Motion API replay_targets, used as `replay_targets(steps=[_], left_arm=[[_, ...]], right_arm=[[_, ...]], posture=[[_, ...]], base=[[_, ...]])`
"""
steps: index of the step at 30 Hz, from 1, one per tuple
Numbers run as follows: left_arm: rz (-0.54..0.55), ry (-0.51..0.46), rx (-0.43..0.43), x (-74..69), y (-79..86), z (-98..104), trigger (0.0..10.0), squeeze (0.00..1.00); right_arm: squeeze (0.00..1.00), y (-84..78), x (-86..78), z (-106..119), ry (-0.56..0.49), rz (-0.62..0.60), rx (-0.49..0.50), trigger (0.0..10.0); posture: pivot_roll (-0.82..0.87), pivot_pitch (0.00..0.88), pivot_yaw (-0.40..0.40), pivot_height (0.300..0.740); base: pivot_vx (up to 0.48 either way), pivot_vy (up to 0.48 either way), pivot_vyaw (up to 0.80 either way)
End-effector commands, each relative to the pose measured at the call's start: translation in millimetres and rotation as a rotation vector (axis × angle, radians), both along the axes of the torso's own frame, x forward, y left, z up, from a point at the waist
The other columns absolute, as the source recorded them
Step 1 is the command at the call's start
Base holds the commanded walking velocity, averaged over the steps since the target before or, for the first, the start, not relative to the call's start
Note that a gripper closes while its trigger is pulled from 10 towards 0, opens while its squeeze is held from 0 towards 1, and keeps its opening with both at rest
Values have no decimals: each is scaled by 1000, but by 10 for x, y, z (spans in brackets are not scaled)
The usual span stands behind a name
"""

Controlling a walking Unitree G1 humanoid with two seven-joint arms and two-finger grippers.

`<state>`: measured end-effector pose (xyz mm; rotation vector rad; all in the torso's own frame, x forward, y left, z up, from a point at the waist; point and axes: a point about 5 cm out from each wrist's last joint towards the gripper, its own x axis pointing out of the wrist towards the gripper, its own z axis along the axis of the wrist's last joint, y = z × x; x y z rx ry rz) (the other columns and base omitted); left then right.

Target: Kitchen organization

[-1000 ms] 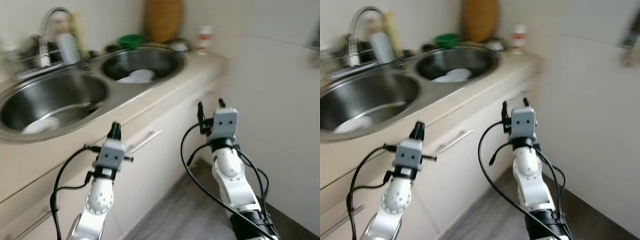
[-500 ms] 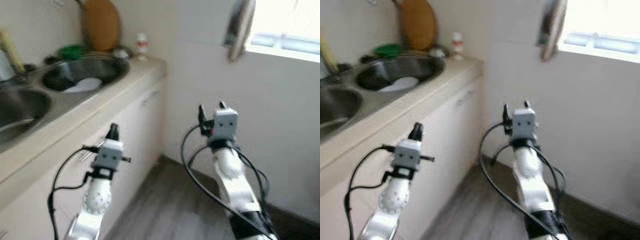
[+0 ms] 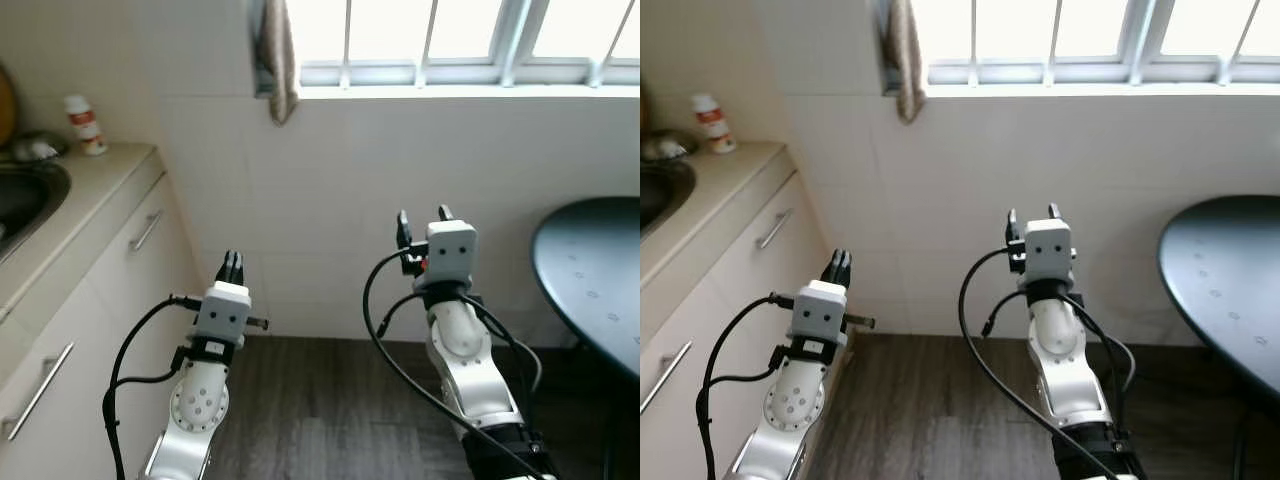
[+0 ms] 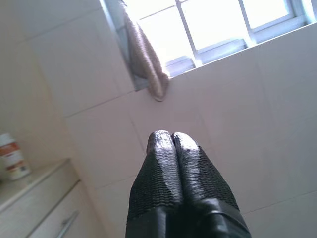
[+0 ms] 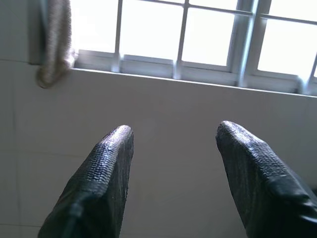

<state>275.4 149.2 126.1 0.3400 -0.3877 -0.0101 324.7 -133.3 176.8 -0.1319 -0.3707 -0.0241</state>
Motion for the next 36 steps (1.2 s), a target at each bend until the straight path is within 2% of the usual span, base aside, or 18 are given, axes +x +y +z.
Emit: replay_targets(steps=[1,7,11,17,19,21,25,27,28,29,30,31,34,36], left_arm=[[0,6,1,3,10,0,10000,0],[0,9,4,-1,4,-9,10000,0],[1,19,3,-2,4,-24,10000,0],[11,65,-14,-14,34,-107,10000,0],[12,110,-25,-20,55,-183,10000,0],[-2,208,-23,-34,59,-344,10000,0],[-17,232,-32,-80,51,-400,10000,0],[-82,276,-19,-105,-16,-450,10000,0],[-82,276,-19,-105,-16,-450,10000,0],[-181,334,-2,-139,-123,-517,10000,0],[-239,368,29,-164,-195,-565,10000,0],[-239,368,29,-164,-195,-565,10000,0],[-316,460,126,-195,-316,-701,10000,0],[-306,522,146,-178,-309,-788,10000,0]], right_arm=[[0,39,10,8,3,9,-3,10000],[0,44,9,-24,18,12,-20,10000],[0,72,20,-156,96,52,-66,10000],[0,67,-35,-263,135,79,-109,10000],[0,11,-44,-366,193,53,-138,10000],[0,-108,-55,-550,306,1,-141,10000],[0,-212,-99,-708,390,-41,-152,10000],[0,-183,-149,-818,453,21,-178,10000],[0,-183,-149,-818,453,21,-178,10000],[0,-96,-214,-956,533,126,-222,10000],[0,-31,-263,-1027,566,195,-264,10000],[0,-31,-263,-1027,566,195,-264,10000],[0,120,-416,-1190,611,322,-439,10000],[0,186,-499,-1302,650,374,-479,10000]], posture=[[-61,0,28,740],[-63,0,28,740],[-65,0,29,740],[-67,0,29,740],[-68,0,27,740],[-66,0,27,740],[-66,0,29,740],[-70,0,31,740],[-70,0,31,740],[-68,0,32,740],[-68,0,32,740],[-68,0,32,740],[-75,0,38,740],[-77,0,38,740]], base=[[0,0,-475],[0,0,0],[0,0,0],[0,0,0],[0,0,0],[0,0,0],[0,0,0],[0,0,0],[0,0,0],[0,0,0],[0,0,0],[0,0,0],[0,0,0],[0,0,0]])
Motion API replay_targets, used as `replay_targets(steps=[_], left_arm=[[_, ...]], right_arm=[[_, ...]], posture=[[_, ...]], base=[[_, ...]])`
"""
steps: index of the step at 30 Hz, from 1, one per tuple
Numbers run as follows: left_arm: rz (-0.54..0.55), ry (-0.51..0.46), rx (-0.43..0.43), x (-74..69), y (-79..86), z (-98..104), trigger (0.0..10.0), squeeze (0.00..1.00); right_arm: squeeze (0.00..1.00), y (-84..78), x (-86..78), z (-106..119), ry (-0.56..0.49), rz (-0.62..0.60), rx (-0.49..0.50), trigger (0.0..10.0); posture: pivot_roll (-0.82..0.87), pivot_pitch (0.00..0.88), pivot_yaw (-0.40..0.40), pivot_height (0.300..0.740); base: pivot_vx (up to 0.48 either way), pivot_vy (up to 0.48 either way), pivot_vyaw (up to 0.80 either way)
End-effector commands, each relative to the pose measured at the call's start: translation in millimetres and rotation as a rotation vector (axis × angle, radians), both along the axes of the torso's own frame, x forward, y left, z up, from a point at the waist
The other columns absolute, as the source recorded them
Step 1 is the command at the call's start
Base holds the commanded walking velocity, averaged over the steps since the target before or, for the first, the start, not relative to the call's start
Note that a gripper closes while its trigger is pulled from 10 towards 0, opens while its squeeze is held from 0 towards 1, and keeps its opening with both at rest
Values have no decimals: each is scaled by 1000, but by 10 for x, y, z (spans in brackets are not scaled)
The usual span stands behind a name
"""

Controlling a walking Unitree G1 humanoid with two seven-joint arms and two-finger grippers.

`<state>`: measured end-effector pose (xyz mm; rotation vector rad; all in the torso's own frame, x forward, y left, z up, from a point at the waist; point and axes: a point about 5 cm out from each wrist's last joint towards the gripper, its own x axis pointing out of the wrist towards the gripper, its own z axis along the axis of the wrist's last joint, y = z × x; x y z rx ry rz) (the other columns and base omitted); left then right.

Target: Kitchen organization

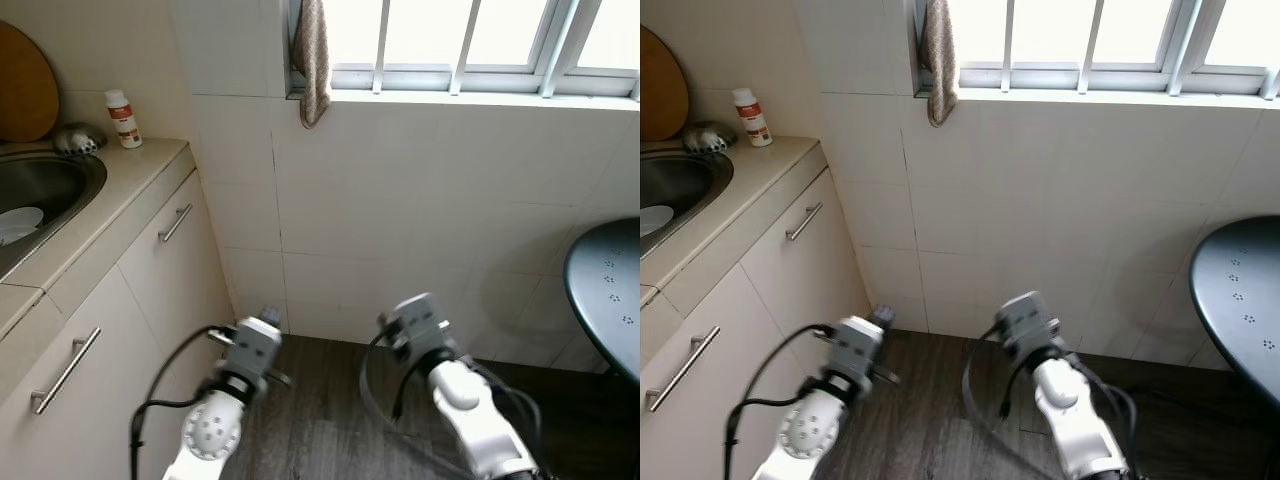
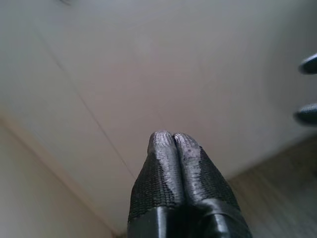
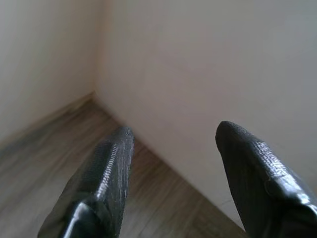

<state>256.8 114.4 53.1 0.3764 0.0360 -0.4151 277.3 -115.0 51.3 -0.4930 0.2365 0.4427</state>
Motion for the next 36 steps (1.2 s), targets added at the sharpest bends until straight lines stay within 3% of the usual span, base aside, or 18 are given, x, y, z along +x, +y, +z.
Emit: replay_targets(steps=[1,5,10,21,36], left_arm=[[7,54,42,14,46,-79,10000,0],[7,58,2,23,43,-74,10000,0],[10,92,-23,34,69,-80,10000,0],[8,97,-33,49,68,-80,10000,0],[-2,68,-33,44,46,-44,10000,0]], right_arm=[[0,16,-46,-77,37,36,-37,10000],[0,30,-94,-179,88,57,-71,10000],[0,20,-56,-148,115,48,-24,10000],[0,6,-43,-163,133,37,-19,10000],[0,-9,-30,-166,147,40,-16,10000]], posture=[[-77,0,38,740],[-72,0,36,740],[-73,0,39,740],[-75,0,35,740],[-77,0,31,740]], base=[[0,0,0],[0,0,0],[0,0,0],[0,341,-567],[0,0,0]])
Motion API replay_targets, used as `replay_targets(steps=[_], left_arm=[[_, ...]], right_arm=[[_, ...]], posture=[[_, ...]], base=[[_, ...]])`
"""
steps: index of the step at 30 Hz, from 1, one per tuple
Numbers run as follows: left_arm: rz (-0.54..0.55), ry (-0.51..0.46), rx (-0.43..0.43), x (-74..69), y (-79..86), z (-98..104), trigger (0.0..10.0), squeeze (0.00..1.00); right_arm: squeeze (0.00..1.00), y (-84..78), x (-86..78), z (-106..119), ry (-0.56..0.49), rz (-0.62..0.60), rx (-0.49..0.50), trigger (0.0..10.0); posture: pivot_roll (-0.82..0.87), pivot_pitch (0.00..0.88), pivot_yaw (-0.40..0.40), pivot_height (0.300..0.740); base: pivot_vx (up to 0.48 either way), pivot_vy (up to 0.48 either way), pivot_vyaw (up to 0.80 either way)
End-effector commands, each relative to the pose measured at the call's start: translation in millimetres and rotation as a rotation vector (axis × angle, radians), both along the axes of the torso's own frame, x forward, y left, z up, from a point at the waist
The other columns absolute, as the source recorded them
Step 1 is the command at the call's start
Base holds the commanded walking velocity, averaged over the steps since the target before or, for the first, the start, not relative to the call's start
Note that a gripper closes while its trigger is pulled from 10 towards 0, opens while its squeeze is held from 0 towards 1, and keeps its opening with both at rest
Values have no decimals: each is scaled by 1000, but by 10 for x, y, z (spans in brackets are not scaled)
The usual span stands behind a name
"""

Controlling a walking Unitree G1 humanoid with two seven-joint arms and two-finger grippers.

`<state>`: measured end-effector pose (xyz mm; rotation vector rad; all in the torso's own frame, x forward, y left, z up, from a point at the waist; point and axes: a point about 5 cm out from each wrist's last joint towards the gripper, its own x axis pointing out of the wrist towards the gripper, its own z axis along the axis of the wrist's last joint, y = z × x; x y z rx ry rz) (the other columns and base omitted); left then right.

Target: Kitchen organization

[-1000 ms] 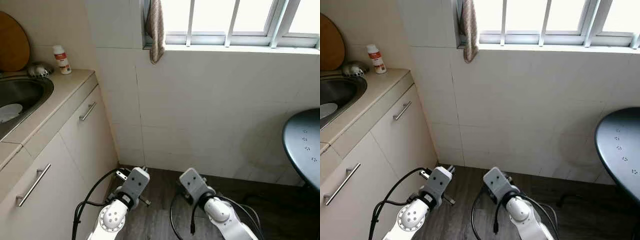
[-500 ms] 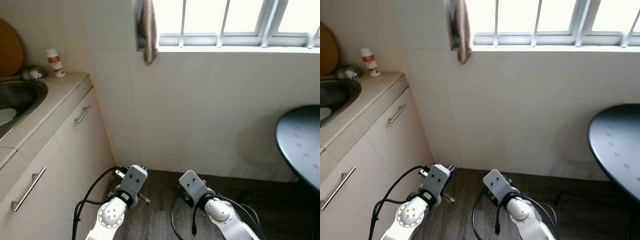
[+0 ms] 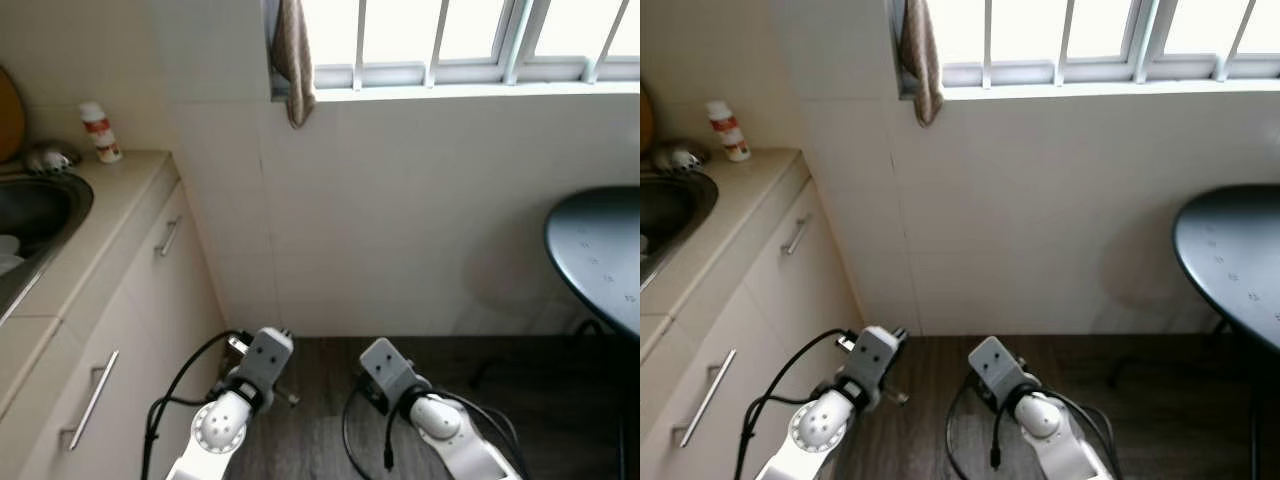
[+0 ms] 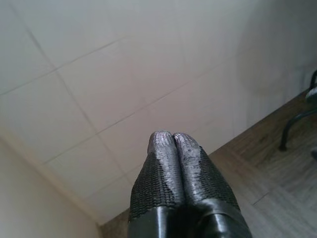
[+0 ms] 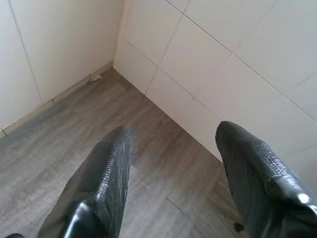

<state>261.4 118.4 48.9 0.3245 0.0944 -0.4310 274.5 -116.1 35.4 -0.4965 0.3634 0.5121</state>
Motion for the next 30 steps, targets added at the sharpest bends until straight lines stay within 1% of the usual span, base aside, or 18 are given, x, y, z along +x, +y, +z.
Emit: replay_targets(steps=[1,11,19,21,24,28,30], left_arm=[[1,-1,5,-2,5,-2,10000,0],[2,-3,31,-6,-1,-7,10000,0],[10,4,59,0,3,-23,10000,0],[12,8,72,1,3,-31,10000,0],[11,12,79,2,1,-40,10000,0],[13,18,86,3,2,-48,10000,0],[18,36,108,4,6,-70,10000,0]], right_arm=[[0,2,-2,-10,14,-1,12,10000],[0,-3,-2,-12,19,6,11,10000],[0,29,1,-8,19,30,30,10000],[0,34,-4,-14,20,45,8,10000],[0,53,-9,-15,7,72,-31,10000],[0,46,-8,-23,17,51,-5,10000],[0,39,-6,-25,23,44,4,10000]], posture=[[-77,0,31,740],[-79,0,29,740],[-81,0,31,740],[-80,0,31,740],[-80,0,32,740],[-78,0,32,740],[-81,0,34,740]], base=[[0,0,0],[0,0,0],[0,0,0],[0,0,0],[0,0,800],[0,0,800],[0,0,400]])
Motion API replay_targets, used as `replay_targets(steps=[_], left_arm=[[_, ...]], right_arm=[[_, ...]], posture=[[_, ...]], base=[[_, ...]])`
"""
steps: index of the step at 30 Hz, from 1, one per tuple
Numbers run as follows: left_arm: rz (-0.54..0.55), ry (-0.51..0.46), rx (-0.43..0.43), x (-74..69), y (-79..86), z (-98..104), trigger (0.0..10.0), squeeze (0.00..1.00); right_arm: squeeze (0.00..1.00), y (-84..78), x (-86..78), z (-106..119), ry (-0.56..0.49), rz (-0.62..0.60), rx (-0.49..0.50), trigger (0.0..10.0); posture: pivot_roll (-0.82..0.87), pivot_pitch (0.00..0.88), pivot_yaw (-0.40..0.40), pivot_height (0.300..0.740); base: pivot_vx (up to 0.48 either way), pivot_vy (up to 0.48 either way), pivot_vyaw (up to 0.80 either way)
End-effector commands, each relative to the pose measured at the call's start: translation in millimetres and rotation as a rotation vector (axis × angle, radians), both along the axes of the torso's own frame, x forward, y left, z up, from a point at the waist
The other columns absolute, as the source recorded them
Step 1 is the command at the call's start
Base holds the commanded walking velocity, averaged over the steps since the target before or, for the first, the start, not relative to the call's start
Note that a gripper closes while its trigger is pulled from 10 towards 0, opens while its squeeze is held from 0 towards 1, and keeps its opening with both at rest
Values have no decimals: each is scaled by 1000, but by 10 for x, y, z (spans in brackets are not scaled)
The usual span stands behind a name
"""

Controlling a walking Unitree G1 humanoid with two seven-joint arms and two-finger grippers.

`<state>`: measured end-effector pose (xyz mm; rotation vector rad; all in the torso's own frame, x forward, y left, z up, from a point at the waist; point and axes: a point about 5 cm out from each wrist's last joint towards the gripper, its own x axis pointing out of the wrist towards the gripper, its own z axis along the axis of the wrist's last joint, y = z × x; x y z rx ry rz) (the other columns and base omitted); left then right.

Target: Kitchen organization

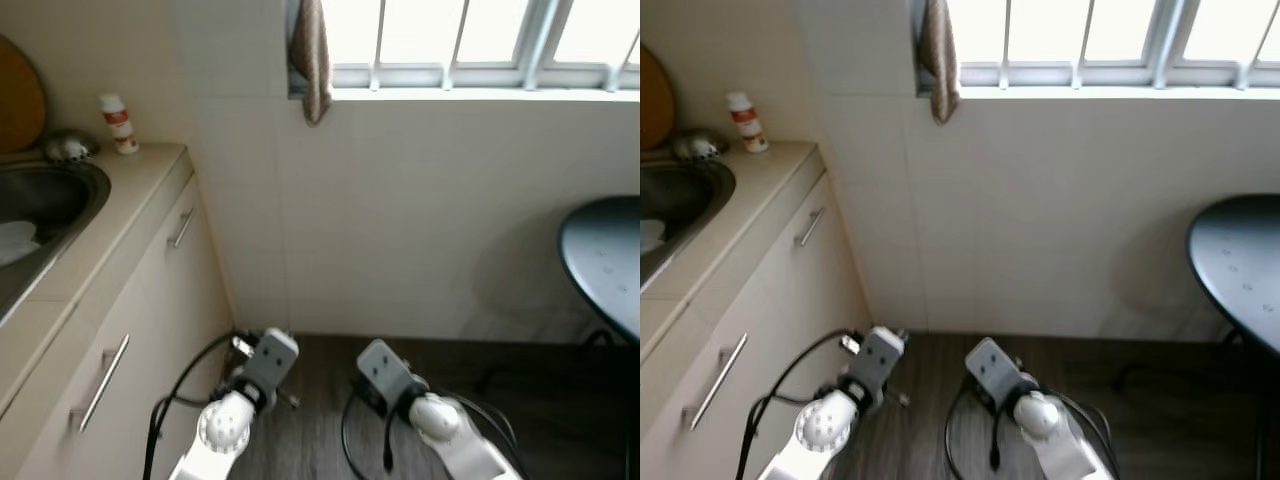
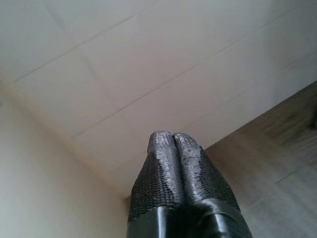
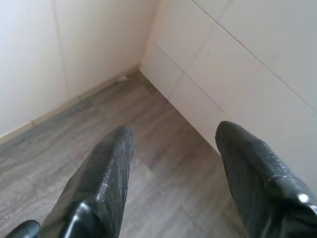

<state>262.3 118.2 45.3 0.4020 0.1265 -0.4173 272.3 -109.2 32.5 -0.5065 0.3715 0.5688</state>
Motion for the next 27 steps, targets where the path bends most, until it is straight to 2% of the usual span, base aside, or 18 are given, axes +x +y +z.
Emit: replay_targets(steps=[1,6,12,16,17,22,25,27], left_arm=[[7,28,33,-5,9,-40,10000,0],[4,56,102,-6,4,-75,10000,0],[15,70,97,-31,2,-39,10000,0],[18,90,74,-107,16,-40,10000,0],[31,122,70,-159,42,-83,10000,0],[44,159,70,-268,109,-110,10000,0],[118,201,43,-357,201,-199,10000,0],[169,189,19,-374,232,-198,10000,0]], right_arm=[[0,-32,16,3,5,-11,10,10000],[0,-40,10,-19,20,-16,-3,10000],[0,-69,-15,35,-15,-22,-30,10000],[0,-116,-45,118,-24,-45,5,10000],[0,-155,-73,145,-28,-46,7,10000],[0,-286,-170,196,-43,-29,-37,10000],[0,-386,-310,162,-32,-35,-19,10000],[0,-424,-398,64,-36,-71,-25,10000]], posture=[[-81,0,34,740],[-85,0,34,740],[-86,0,35,740],[-85,0,36,740],[-89,0,37,740],[-92,0,41,740],[-103,0,46,740],[-105,0,47,740]], base=[[0,0,0],[0,0,0],[0,0,0],[0,0,0],[0,0,0],[0,0,0],[0,0,0],[0,0,0]])
